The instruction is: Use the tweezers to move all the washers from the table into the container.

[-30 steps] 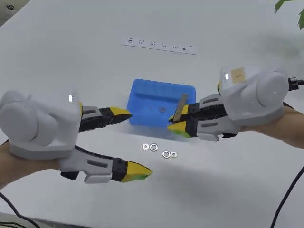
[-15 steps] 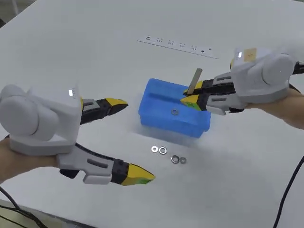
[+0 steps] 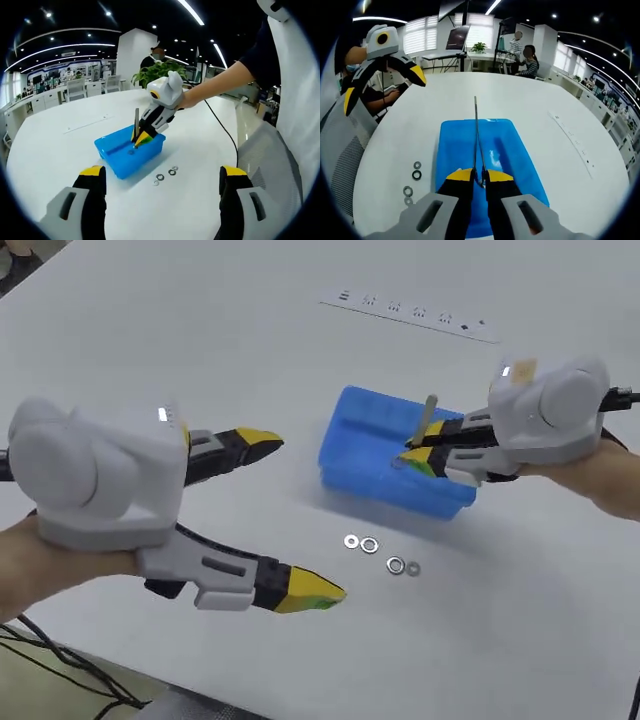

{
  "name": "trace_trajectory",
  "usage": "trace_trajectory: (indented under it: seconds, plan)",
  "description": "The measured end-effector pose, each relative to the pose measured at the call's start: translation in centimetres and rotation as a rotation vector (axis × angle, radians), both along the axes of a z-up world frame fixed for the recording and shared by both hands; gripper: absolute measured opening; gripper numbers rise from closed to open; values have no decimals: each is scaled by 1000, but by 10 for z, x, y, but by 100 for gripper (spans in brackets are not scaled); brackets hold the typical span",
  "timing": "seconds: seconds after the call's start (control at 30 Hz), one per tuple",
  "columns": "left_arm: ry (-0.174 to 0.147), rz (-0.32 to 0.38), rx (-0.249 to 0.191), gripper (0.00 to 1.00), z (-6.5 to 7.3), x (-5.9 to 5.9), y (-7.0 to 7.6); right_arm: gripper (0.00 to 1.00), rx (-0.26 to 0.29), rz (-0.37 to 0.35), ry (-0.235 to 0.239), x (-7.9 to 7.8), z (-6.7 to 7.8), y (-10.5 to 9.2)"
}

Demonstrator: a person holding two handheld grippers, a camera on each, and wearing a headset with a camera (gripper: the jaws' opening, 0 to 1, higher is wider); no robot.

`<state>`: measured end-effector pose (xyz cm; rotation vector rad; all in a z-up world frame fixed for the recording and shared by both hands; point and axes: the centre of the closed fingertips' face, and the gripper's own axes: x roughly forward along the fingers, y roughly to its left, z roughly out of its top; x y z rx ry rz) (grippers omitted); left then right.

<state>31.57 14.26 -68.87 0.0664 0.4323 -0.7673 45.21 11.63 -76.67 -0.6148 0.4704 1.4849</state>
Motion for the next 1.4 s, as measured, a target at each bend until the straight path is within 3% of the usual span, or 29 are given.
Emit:
trace_trajectory:
  seconds: [0.3, 0.77, 0.97, 1.07, 1.13, 1.3, 1.4]
  plan:
    - [26, 12, -3, 99, -7, -4, -6, 10, 3, 10, 6, -5, -4, -2]
    - [22, 17, -6, 99, -3, -3, -8, 9, 3, 15, -4, -8, 3, -5]
    - [31, 57, -70, 99, -2, 4, -8, 8, 1, -9, -24, -2, 12, -9]
    - [30, 77, -90, 95, -1, 13, -6, 8, -2, -18, -30, -1, 15, -12]
    - [46, 85, -110, 85, -3, 21, -6, 8, 4, -23, -25, -2, 17, -12]
    - [10, 87, -118, 81, 3, 49, -14, 8, 6, -10, -38, -7, 23, -14]
    - [-10, 63, -90, 74, 6, 67, -21, 8, 3, 6, -56, -9, 26, -14]
